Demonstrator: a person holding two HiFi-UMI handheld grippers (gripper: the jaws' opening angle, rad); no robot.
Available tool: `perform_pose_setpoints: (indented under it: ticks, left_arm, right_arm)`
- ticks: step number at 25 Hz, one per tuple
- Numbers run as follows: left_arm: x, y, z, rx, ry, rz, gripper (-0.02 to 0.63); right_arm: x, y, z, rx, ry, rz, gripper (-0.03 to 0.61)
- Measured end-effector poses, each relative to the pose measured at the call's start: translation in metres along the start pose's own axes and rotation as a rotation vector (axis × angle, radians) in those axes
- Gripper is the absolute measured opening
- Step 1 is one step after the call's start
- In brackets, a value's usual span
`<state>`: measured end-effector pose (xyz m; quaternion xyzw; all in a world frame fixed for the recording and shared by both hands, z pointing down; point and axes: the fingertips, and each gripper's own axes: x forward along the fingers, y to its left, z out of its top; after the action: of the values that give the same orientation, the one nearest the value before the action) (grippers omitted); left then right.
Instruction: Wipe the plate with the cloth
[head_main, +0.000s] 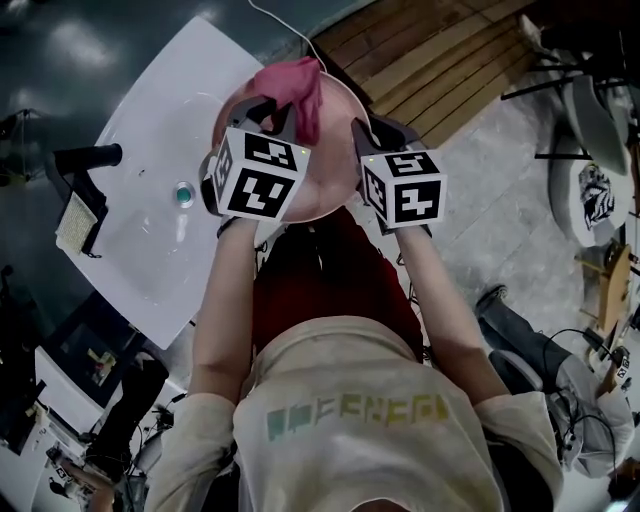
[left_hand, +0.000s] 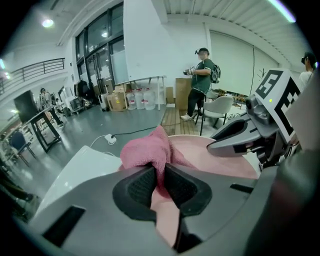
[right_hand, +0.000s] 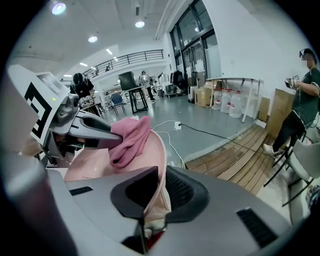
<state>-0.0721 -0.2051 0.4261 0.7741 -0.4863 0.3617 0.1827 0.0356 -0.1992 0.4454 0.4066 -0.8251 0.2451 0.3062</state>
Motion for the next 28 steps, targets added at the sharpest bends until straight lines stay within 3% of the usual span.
perform_pose_setpoints:
  ticks: [7, 17, 21, 28]
  left_arm:
    - [-0.018, 0.026, -0.023, -0.007, 0.046, 0.092, 0.061]
    - [-0.050, 0.051, -0.053, -0.115, 0.049, 0.139, 0.061]
    - [-0.063, 0.042, -0.040, -0.142, 0.012, 0.099, 0.061]
    - [-0.056, -0.014, 0.003, -0.160, -0.064, -0.072, 0.061]
  right_arm:
    - [0.002, 0.002, 0.001, -0.007, -0.003, -0.004, 0.072]
    - [0.001, 0.006, 0.000, -0.020, -0.001, -0.016, 0.072]
    - [0.002, 0.006, 0.002, -0.021, -0.002, -0.009, 0.072]
    - [0.000, 0.002, 0.004, -0.022, -0.006, 0.009, 0.072]
